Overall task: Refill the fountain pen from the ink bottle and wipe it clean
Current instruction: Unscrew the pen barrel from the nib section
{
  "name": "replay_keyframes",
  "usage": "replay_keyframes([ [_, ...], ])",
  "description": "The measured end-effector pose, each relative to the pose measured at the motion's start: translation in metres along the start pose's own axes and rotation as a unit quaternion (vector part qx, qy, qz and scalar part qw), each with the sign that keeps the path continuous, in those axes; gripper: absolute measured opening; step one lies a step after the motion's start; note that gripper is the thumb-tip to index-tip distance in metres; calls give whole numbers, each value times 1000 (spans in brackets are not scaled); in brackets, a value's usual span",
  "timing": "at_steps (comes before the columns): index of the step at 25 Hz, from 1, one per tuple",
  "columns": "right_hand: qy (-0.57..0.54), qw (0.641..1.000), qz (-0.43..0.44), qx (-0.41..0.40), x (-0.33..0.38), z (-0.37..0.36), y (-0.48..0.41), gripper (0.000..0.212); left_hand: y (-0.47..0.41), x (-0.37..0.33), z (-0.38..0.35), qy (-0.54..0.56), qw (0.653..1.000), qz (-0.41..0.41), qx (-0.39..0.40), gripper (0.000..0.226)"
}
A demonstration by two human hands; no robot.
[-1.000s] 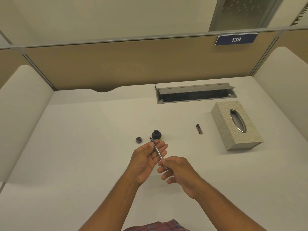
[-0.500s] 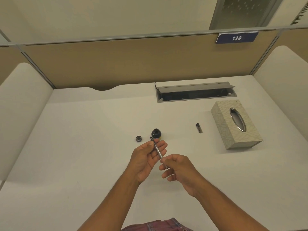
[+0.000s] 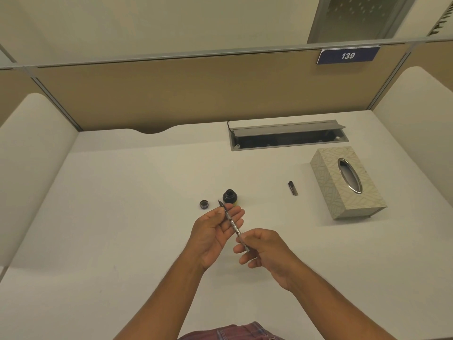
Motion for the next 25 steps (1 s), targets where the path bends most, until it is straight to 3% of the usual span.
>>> replay_keyframes([
  [13,40,998,-7,-42,-23,37,-7,10,-18,-25,24,44,995,-56,-64,26],
  [17,53,991,3,-122,-33,62,-17,13,-19,-19,28,40,996,-45,-71,25],
  [21,165,958,29,-232,-37,88,-39,15,-20,-8,28,35,997,-24,-71,26],
  [25,297,924,37,-236,-37,97,-58,13,-22,1,25,22,998,-5,-67,27],
])
Point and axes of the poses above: each hand's wrist, its own y-axis away from the middle knuckle, its own z-axis out of the back of the hand, x = y × z, the point moved 6 cm from there along -y, towards the middle knuckle, and after that the axes turned 12 degrees about z, right-handed, at the moved point
